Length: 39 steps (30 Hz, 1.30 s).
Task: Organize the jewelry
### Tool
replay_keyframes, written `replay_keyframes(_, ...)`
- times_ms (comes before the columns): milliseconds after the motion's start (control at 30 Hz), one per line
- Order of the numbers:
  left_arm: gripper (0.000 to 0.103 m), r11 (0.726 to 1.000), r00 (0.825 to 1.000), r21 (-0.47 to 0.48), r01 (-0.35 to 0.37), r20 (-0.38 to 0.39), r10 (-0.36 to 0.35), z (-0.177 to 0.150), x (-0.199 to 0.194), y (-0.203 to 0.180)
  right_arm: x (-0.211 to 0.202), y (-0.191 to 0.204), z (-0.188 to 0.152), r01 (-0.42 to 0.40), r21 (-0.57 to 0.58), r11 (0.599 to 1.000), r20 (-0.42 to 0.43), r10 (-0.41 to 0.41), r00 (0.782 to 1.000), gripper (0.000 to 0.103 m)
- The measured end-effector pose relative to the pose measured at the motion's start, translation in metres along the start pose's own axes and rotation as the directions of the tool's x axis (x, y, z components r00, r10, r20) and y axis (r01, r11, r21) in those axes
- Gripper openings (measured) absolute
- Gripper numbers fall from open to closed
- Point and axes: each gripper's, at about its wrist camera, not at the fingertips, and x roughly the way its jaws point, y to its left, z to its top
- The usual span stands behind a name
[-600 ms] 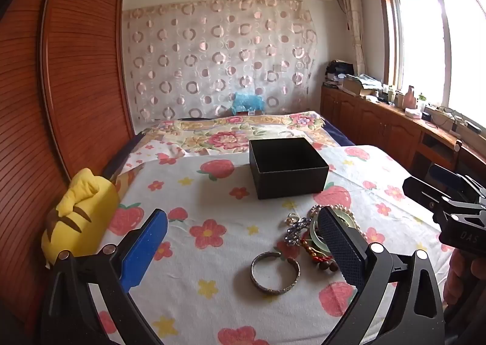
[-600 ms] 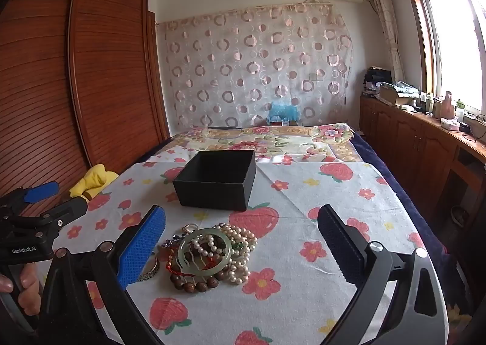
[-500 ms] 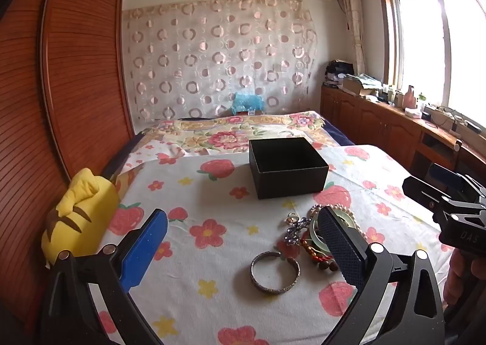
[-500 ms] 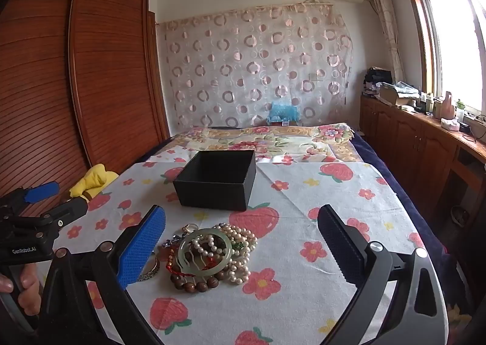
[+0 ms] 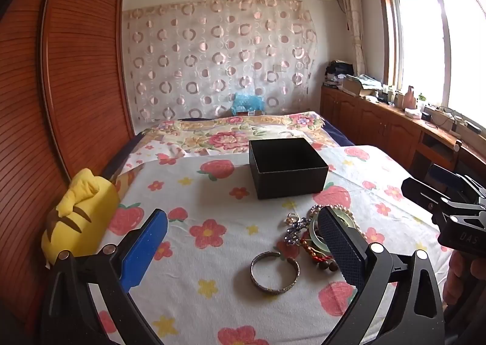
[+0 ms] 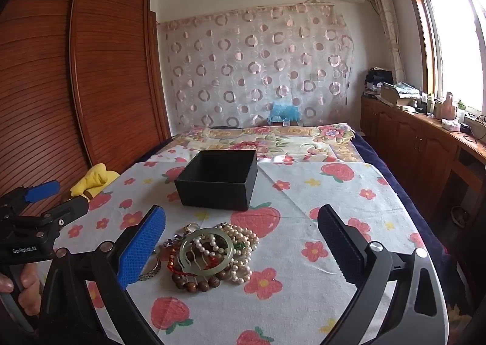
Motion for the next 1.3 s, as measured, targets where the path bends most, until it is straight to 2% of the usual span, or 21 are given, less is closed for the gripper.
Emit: replay_keyframes(1300,0.096,1.0,1.0,-0.004,0.0,0.008,0.0,0.0012,0.0021,-0.0025,-0.0011,0.0012,0.0006,0.0,0.0,1.0,-0.001,0.0,1.0,0.1)
